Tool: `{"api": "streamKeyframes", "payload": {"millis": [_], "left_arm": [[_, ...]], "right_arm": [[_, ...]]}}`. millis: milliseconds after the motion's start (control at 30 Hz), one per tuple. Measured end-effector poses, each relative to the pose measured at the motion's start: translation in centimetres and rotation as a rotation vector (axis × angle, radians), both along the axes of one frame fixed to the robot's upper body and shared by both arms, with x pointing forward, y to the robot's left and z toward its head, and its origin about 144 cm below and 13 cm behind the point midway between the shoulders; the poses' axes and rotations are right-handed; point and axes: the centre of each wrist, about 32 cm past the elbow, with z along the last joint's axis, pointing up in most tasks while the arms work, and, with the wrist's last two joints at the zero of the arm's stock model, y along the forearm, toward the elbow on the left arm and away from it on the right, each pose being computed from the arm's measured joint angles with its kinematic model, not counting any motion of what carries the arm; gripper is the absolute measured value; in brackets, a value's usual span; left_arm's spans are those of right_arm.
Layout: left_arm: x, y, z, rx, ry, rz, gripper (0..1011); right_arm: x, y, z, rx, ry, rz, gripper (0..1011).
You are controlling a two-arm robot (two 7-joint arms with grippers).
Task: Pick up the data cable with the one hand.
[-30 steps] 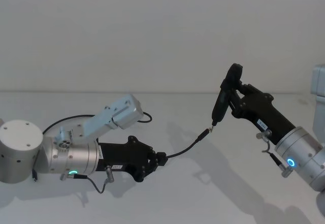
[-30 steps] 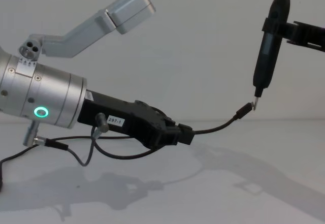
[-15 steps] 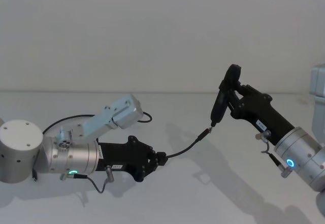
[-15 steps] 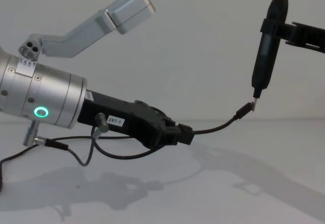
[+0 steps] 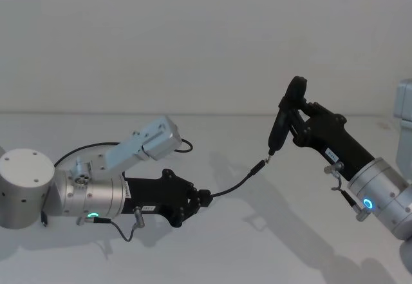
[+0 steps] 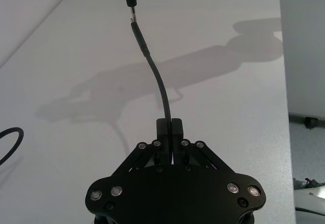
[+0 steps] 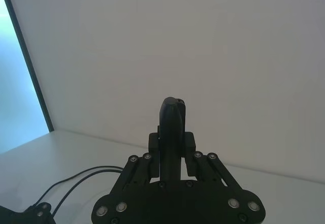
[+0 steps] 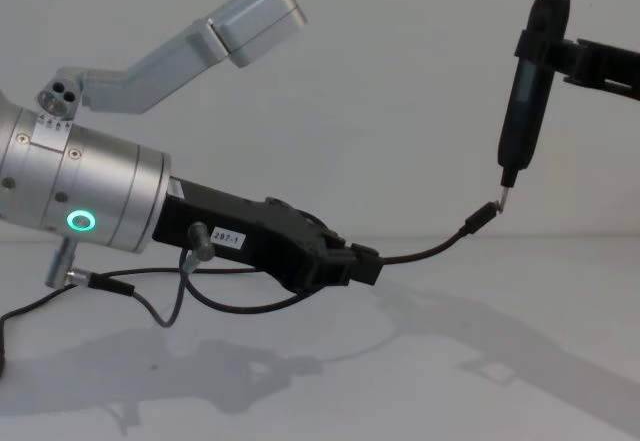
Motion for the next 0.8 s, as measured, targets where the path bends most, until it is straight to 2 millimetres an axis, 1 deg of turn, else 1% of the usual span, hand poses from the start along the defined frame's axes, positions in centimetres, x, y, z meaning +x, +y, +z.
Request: {"api": "streamKeyframes", "payload": {"millis": [800], "left_arm": [[0.00,0.00,0.00,0.000,0.000,0.000,38]], "right_arm": [[-0.03,-0.20,-0.10,0.029,-0.006,0.020,279]]}}
